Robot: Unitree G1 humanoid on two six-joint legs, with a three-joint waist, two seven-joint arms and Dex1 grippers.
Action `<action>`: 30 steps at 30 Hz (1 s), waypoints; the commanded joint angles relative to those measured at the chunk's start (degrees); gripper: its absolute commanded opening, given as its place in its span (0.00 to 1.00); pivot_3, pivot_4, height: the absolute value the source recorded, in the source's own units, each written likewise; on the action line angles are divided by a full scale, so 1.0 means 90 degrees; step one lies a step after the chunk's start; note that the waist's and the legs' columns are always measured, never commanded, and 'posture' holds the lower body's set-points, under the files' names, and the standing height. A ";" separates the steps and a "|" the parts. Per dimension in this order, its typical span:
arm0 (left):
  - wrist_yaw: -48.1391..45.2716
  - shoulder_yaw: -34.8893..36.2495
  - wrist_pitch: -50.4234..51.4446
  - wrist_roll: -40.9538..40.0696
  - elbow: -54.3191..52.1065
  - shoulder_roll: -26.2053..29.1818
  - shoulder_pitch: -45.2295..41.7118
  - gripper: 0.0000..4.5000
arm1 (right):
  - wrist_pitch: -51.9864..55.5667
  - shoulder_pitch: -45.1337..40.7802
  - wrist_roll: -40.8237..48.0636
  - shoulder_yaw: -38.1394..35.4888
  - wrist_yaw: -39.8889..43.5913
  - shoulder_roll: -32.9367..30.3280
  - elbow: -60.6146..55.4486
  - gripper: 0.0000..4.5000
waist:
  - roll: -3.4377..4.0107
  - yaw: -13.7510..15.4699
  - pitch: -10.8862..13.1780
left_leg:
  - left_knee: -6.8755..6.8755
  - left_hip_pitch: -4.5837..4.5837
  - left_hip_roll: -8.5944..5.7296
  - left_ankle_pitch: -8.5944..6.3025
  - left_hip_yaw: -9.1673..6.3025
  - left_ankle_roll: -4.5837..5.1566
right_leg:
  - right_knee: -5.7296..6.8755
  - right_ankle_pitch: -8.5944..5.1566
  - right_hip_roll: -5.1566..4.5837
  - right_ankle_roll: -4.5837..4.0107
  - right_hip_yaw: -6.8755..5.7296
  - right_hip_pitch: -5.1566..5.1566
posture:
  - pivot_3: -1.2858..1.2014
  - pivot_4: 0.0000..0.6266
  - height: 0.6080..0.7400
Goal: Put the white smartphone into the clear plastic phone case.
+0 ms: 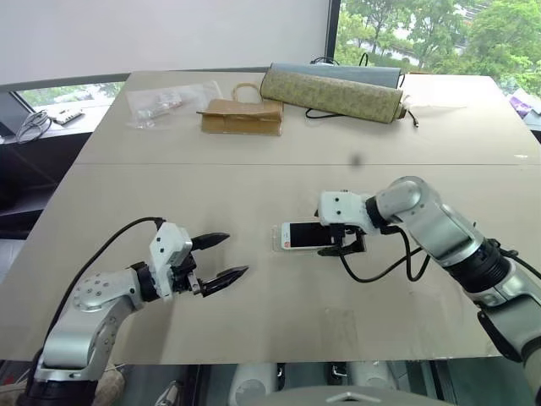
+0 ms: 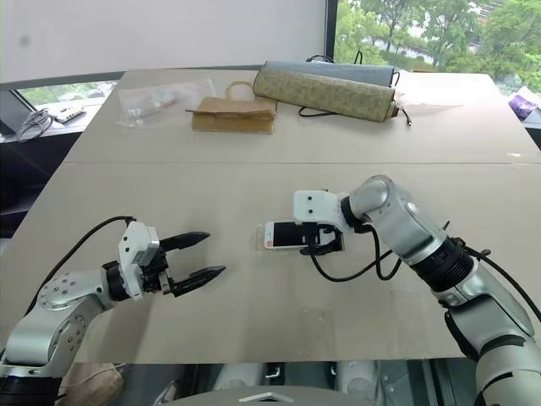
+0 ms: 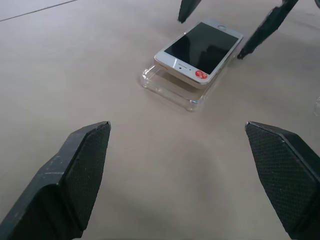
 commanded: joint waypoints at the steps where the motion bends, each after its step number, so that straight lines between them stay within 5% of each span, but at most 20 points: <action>1: -0.0089 -0.0031 -0.0145 0.0020 -0.0020 -0.0043 -0.0100 1.00 | 0.0482 -0.0035 0.0498 -0.0632 -0.0010 0.0000 -0.0483 0.73 | 0.0000 -0.0001 0.0000 | 0.0000 0.0000 0.0000 0.0000 -0.0001 0.0000 | 0.0000 0.0000 0.0000 0.0000 0.0000 0.0000 | 0.52 0.24 1.00; 4: -0.0127 -0.0148 -0.0142 0.0115 0.0037 -0.0085 -0.0200 0.88 | 0.0735 0.0037 0.0721 -0.0862 -0.0129 -0.0009 -0.0645 0.39 | 0.0000 -0.0002 0.0000 | 0.0000 0.0000 0.0000 -0.0005 -0.0001 0.0008 | 0.0000 0.0000 -0.0001 0.0000 0.0000 0.0000 | 0.52 0.24 1.00; 7: -0.0180 -0.0310 -0.0149 0.0223 0.0129 -0.0099 -0.0337 0.60 | 0.0775 0.0137 0.0839 -0.0978 -0.0318 0.0024 -0.0753 0.05 | 0.0000 -0.0002 0.0000 | 0.0000 0.0000 0.0000 -0.0007 -0.0001 0.0011 | 0.0001 0.0000 -0.0001 0.0000 0.0001 0.0001 | 0.52 0.24 1.00; 11: -0.0124 -0.0522 -0.0171 0.0405 0.0371 -0.0148 -0.0617 0.15 | 0.0706 0.0230 0.0905 -0.0917 -0.0592 0.0180 -0.0762 0.00 | 0.0000 -0.0001 0.0000 | 0.0000 0.0001 0.0000 -0.0010 -0.0001 0.0017 | 0.0003 0.0000 0.0000 0.0000 0.0001 0.0000 | 0.52 0.24 1.00; 13: -0.0103 -0.0668 -0.0179 0.0556 0.0540 -0.0170 -0.0792 0.01 | 0.0583 0.0275 0.0884 -0.0800 -0.0746 0.0338 -0.0671 0.00 | -0.0001 -0.0003 -0.0001 | 0.0000 0.0001 0.0000 -0.0010 0.0000 0.0017 | 0.0004 0.0000 0.0002 0.0000 0.0000 0.0000 | 0.52 0.24 1.00; 30: 0.0089 -0.1569 -0.0089 0.1340 0.1312 -0.0570 -0.1711 0.01 | -0.0297 0.0132 0.0370 -0.0056 -0.0972 0.0955 0.0527 0.00 | -0.0001 -0.0005 -0.0001 | 0.0001 0.0002 -0.0002 -0.0004 0.0005 0.0008 | 0.0007 0.0001 0.0005 0.0002 -0.0008 0.0000 | 0.52 0.24 1.00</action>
